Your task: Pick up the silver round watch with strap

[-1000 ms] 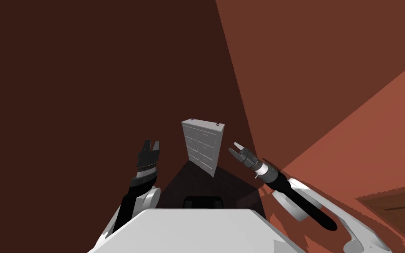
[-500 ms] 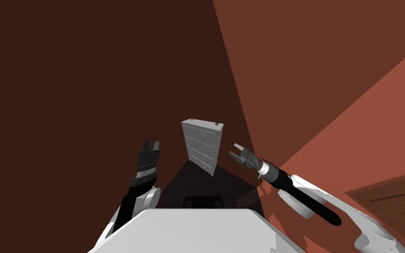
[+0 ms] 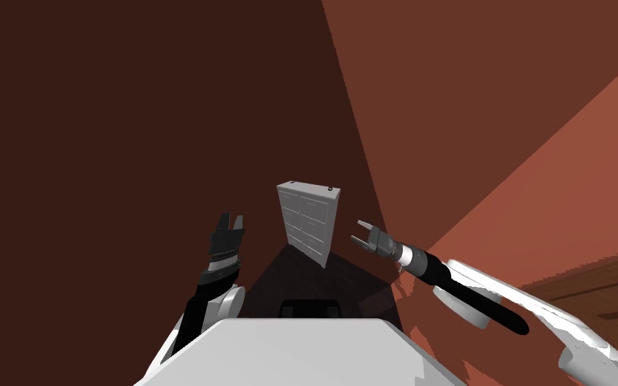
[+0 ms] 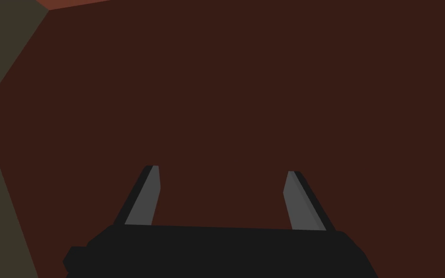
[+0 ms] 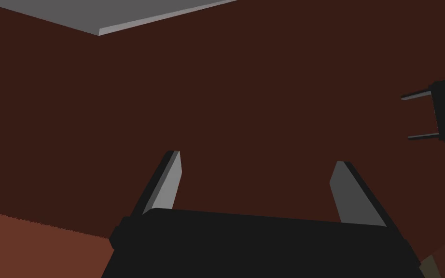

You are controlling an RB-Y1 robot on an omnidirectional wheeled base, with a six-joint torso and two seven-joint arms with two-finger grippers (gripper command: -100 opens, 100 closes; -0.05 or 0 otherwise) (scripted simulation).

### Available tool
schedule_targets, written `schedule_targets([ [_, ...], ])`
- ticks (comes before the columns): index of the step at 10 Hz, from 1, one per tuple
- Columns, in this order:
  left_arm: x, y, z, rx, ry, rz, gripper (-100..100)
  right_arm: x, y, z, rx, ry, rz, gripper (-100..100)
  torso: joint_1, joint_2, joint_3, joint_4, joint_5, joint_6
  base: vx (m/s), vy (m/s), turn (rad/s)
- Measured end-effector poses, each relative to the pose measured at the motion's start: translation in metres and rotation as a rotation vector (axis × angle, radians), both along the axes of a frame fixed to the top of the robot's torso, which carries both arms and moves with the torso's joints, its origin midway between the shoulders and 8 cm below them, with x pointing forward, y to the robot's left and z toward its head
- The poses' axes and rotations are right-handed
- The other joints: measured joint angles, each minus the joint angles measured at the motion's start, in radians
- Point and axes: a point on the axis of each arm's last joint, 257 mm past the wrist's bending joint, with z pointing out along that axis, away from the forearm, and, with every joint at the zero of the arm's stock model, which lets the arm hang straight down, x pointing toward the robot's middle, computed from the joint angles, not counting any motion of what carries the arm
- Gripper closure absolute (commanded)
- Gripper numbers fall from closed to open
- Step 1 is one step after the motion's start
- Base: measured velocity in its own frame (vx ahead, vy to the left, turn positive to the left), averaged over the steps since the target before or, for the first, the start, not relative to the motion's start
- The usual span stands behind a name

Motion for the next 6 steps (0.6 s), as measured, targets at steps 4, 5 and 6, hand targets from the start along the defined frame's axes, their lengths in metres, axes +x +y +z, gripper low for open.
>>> schedule_targets([
  [4, 0.0, 0.0, 0.0, 0.0, 0.0, 0.0, 0, 0.002, -0.016, -0.019, -0.167, -0.014, 0.038, -100, 0.0, -0.001, 0.0, 0.0, 0.0, 0.0, -0.005, 0.0, 0.002],
  [5, 0.0, 0.0, 0.0, 0.0, 0.0, 0.0, 0, 0.002, -0.02, -0.022, -0.209, -0.018, 0.049, -100, 0.0, -0.001, -0.001, 0.0, 0.0, 0.0, 0.0, 0.0, 0.0],
  [6, 0.0, 0.0, 0.0, 0.0, 0.0, 0.0, 0, 0.001, -0.021, -0.023, -0.238, -0.018, 0.063, -100, 0.0, -0.001, -0.001, 0.0, 0.0, 0.0, 0.005, 0.009, 0.017],
])
